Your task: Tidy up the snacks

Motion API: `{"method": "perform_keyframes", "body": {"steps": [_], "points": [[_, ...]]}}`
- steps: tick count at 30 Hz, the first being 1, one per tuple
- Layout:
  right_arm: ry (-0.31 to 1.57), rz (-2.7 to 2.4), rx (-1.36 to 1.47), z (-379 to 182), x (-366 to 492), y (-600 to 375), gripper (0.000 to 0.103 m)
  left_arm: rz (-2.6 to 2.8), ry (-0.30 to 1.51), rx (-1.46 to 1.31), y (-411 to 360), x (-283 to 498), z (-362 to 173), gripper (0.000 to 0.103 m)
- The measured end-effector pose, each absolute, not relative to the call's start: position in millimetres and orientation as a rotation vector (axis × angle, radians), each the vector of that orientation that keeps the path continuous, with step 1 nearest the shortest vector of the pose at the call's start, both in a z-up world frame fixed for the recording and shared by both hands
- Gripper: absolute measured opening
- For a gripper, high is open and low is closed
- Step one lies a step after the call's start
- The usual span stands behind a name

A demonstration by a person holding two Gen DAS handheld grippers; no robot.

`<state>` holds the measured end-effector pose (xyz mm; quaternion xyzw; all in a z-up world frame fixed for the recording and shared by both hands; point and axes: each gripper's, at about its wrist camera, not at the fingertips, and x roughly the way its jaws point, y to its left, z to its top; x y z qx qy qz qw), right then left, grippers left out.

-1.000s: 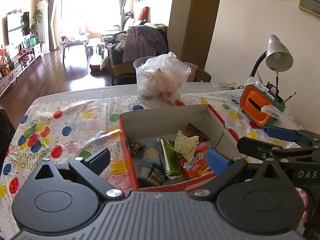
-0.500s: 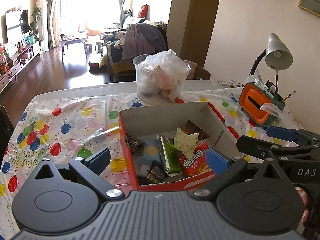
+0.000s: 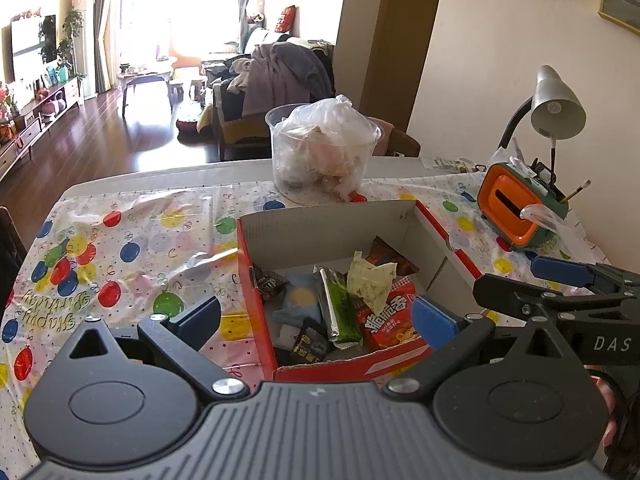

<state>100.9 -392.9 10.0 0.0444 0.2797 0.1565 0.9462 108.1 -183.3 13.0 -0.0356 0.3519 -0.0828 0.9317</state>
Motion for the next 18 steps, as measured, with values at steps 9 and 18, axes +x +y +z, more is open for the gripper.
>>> {"method": "perform_keyframes", "body": {"steps": [9, 18], "points": [[0.579, 0.295, 0.098, 10.4, 96.5, -391.7, 0.103, -0.197, 0.724, -0.069, -180.4, 106.0, 12.1, 0.102], [0.584, 0.263, 0.105, 11.9, 86.6, -386.4, 0.103, -0.236, 0.724, -0.068, -175.6, 102.1, 13.5, 0.102]]}}
